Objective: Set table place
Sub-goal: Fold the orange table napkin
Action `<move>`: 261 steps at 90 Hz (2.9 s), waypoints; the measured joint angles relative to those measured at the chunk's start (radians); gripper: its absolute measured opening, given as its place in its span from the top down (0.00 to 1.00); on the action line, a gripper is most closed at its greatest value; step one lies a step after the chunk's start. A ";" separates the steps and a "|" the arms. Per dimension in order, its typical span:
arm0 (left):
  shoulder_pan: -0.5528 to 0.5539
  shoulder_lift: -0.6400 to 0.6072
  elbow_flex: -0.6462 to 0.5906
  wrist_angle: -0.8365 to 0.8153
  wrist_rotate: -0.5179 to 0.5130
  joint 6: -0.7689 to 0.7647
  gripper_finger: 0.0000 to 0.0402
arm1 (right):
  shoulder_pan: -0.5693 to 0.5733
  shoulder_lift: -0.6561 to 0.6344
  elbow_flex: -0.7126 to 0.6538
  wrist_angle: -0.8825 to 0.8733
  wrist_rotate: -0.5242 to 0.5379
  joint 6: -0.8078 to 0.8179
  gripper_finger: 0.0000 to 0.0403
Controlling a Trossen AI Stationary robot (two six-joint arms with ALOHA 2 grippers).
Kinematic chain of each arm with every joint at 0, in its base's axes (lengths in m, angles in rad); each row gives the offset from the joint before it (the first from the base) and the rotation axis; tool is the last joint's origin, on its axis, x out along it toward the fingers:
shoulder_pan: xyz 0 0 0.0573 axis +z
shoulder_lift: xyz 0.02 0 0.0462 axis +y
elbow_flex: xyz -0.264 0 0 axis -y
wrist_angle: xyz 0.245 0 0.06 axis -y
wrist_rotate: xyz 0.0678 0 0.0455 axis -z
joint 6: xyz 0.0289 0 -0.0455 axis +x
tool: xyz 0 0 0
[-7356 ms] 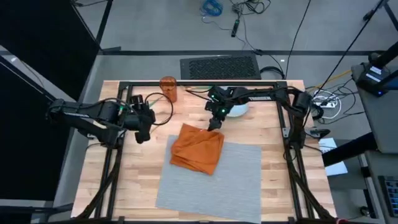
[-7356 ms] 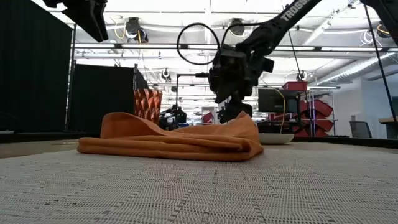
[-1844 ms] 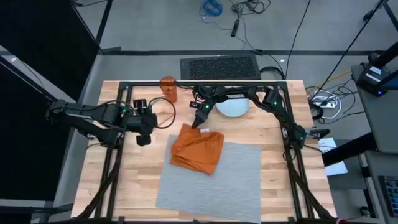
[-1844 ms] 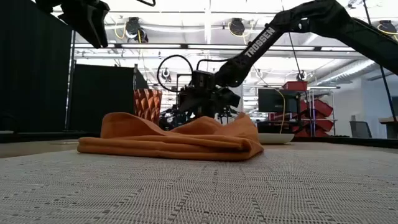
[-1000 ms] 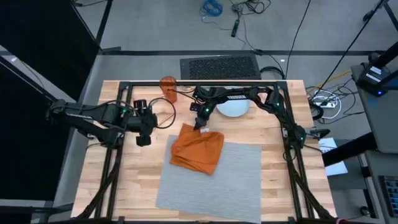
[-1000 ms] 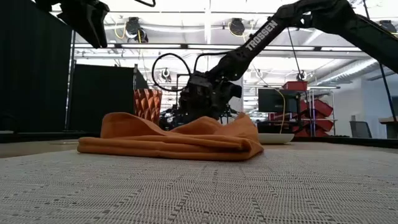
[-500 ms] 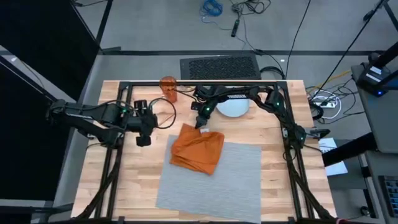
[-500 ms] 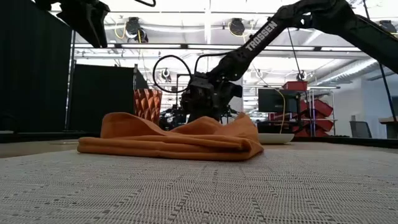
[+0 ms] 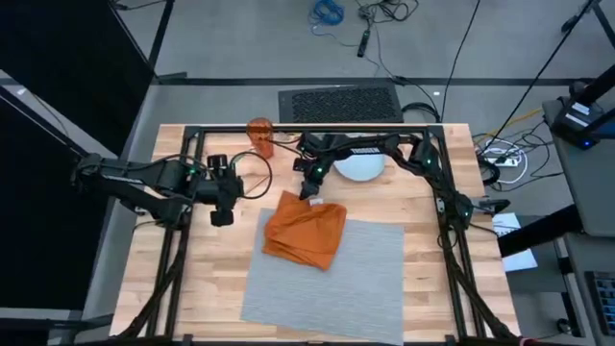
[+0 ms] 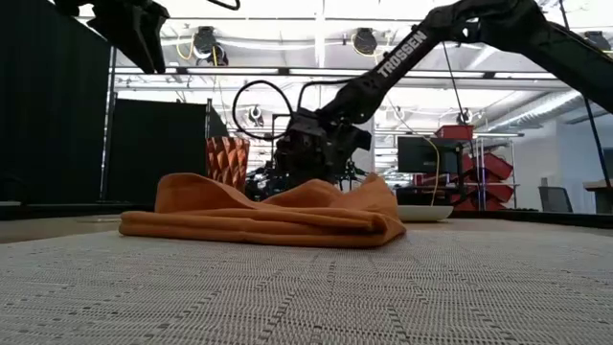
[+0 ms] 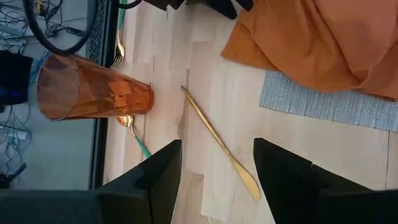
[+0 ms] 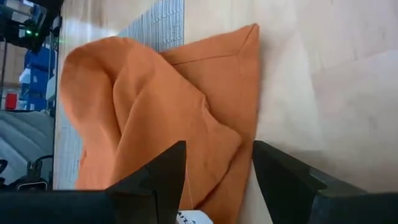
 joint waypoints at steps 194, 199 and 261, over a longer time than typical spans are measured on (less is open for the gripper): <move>0.000 0.000 0.000 0.016 0.018 0.000 0.54 | 0.060 0.023 0.009 0.033 -0.024 -0.021 0.81; 0.000 0.000 0.000 0.016 0.018 0.000 0.54 | 0.061 0.023 0.009 0.032 -0.005 -0.029 0.84; -0.019 0.000 0.000 0.019 0.023 0.001 0.54 | 0.045 0.023 0.082 -0.025 0.075 -0.122 1.00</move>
